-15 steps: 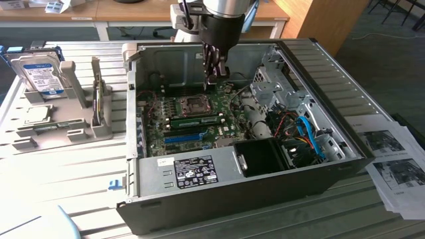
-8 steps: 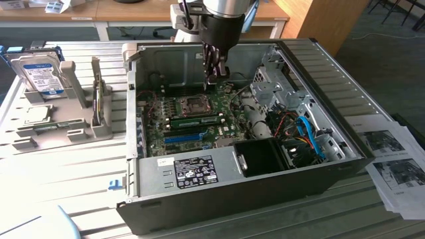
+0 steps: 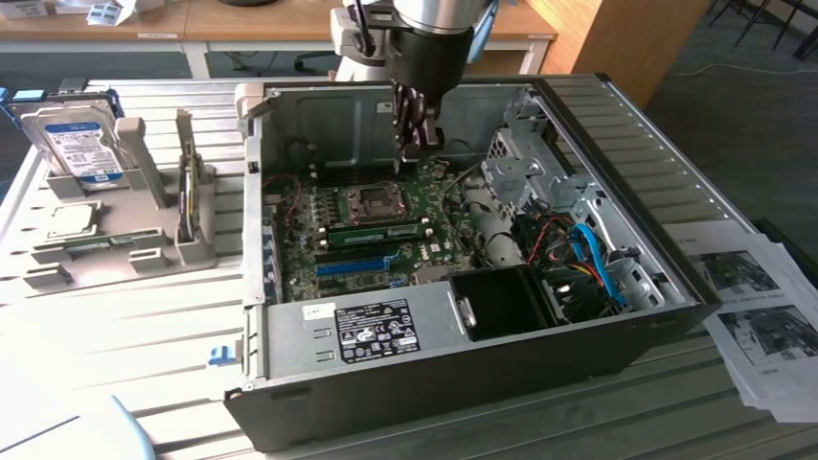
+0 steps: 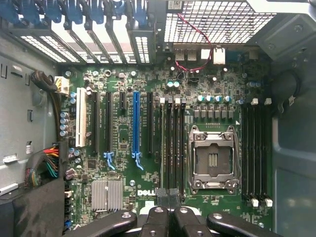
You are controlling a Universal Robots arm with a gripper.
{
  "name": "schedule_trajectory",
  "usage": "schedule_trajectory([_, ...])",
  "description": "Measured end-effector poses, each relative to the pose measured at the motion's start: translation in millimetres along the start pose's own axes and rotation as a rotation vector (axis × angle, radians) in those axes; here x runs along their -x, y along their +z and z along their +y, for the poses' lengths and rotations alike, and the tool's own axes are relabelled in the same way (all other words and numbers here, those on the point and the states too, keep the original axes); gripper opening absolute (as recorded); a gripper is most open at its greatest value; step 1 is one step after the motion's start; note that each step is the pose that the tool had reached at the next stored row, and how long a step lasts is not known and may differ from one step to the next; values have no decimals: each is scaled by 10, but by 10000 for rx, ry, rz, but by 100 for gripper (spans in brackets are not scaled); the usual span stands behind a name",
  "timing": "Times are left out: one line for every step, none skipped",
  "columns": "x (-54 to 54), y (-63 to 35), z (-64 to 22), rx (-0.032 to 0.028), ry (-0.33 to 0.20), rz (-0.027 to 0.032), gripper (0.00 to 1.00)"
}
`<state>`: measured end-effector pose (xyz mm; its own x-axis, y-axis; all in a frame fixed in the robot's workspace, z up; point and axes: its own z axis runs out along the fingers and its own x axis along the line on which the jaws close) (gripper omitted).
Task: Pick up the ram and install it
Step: 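Press down the ram until it locks into place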
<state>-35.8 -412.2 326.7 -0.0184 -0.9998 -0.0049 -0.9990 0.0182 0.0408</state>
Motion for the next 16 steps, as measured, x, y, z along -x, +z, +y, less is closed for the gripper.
schedule_trajectory([2,0,-11,-1,0,-6,9])
schedule_trajectory([2,0,-26,-1,-1,-12,9])
schedule_trajectory([3,-1,-42,0,-1,-19,9])
schedule_trajectory([4,0,-63,-1,-2,-27,9])
schedule_trajectory([4,0,-82,-1,-1,-35,9])
schedule_trajectory([4,0,-100,-1,-1,-42,9])
schedule_trajectory([5,0,-119,0,-1,-48,9])
schedule_trajectory([5,0,-136,0,-2,-56,9])
schedule_trajectory([6,1,-152,0,-3,-62,9])
schedule_trajectory([6,1,-169,1,-3,-68,9])
schedule_trajectory([6,2,-184,1,-4,-71,9])
schedule_trajectory([7,3,-199,1,-4,-74,9])
schedule_trajectory([7,4,-213,1,-3,-77,9])
schedule_trajectory([7,5,-228,1,-3,-79,9])
schedule_trajectory([7,5,-241,1,-4,-80,9])
schedule_trajectory([7,6,-253,1,-3,-81,9])
